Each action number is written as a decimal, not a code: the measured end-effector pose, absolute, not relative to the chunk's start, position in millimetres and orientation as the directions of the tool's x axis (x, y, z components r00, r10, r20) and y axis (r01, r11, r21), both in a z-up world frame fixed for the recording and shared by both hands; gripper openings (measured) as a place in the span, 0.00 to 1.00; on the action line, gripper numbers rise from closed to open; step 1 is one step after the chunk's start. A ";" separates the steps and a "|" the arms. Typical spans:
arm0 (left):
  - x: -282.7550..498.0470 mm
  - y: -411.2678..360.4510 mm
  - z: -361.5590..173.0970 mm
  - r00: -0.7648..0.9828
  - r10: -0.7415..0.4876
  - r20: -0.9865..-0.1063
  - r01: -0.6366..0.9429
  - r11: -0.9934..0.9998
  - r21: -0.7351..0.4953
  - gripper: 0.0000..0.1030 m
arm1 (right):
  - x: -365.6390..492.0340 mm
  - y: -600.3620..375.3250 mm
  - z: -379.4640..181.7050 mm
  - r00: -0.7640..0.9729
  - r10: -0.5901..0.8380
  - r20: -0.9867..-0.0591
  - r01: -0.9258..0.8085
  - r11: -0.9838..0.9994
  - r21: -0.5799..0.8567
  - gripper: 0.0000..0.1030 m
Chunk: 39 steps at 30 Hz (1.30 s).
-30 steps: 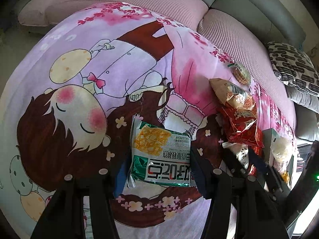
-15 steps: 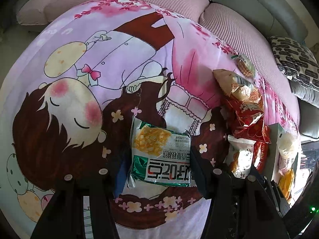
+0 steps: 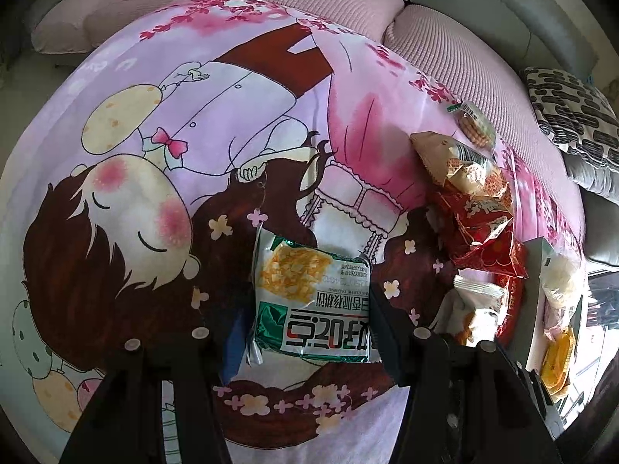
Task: Organize snacks
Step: 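Hold the green packet with the left gripper while the right grasps the white red-lettered packet, then carry the green packet with the left gripper while the right carries the white packet into the tray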
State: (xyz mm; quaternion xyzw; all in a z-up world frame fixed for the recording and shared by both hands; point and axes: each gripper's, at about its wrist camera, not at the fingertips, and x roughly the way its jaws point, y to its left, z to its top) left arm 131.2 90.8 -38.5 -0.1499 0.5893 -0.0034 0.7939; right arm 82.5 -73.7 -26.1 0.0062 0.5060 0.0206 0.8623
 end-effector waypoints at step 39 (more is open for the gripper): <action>97.1 50.7 41.2 0.519 -0.112 -0.848 -0.086 0.979 -0.183 0.55 | 39.8 -176.7 53.6 0.658 0.129 -0.742 0.140 0.947 0.289 0.52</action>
